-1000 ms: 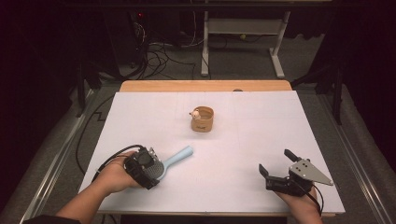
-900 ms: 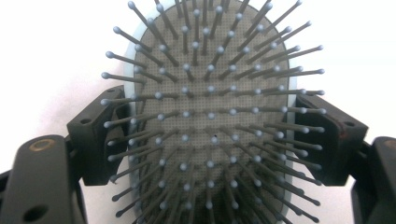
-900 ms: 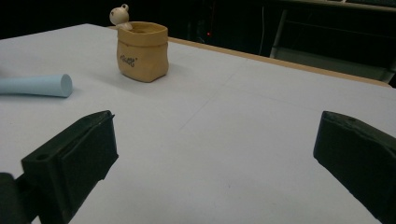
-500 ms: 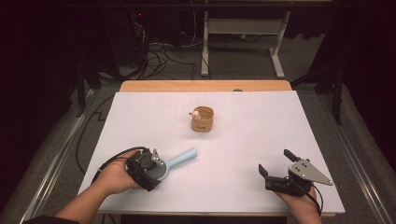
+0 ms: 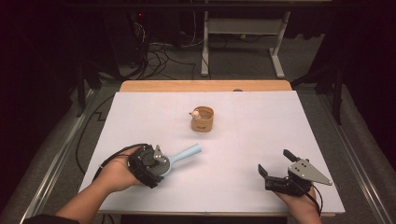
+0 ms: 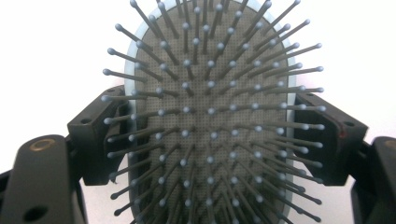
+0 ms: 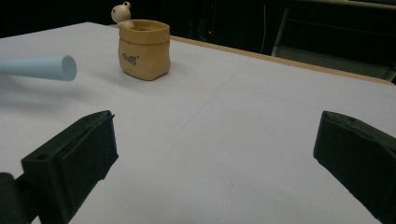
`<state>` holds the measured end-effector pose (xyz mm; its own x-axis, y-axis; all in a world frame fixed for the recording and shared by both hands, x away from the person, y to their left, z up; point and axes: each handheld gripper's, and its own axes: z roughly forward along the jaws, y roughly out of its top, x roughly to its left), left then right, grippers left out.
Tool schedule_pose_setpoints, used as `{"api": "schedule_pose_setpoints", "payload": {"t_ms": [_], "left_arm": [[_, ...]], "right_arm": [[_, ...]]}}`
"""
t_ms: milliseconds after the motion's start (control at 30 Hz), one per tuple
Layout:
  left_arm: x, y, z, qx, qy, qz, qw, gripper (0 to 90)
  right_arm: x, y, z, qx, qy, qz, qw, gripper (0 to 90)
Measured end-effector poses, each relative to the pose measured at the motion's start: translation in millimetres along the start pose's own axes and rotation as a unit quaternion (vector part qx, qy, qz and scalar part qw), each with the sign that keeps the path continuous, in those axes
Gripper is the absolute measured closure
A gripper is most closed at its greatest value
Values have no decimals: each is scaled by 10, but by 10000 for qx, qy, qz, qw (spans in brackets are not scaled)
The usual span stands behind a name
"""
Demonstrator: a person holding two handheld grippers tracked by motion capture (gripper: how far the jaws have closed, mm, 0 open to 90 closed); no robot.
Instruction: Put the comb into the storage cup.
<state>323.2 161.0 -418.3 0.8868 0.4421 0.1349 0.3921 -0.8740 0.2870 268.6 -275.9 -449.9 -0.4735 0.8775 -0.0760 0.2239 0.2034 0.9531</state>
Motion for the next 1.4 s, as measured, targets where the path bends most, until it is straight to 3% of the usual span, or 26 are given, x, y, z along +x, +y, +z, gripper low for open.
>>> {"api": "schedule_pose_setpoints", "payload": {"t_ms": [500,700,1067,1233,1400], "left_arm": [[44,319,-343,53,-367,10,9993,207],[24,475,-423,5,-371,78,9993,207],[-34,762,-331,17,-540,209,9983,207],[-35,863,-314,-50,-586,205,9981,207],[-30,944,-306,-73,-623,207,9978,207]], "right_arm": [[17,3,-1,-21,24,-78,10000,1],[45,2,26,-30,83,-178,9998,1],[115,28,178,101,84,-550,9984,1],[169,56,322,309,120,-1015,9943,0],[244,54,493,510,108,-1678,9844,0]]}}
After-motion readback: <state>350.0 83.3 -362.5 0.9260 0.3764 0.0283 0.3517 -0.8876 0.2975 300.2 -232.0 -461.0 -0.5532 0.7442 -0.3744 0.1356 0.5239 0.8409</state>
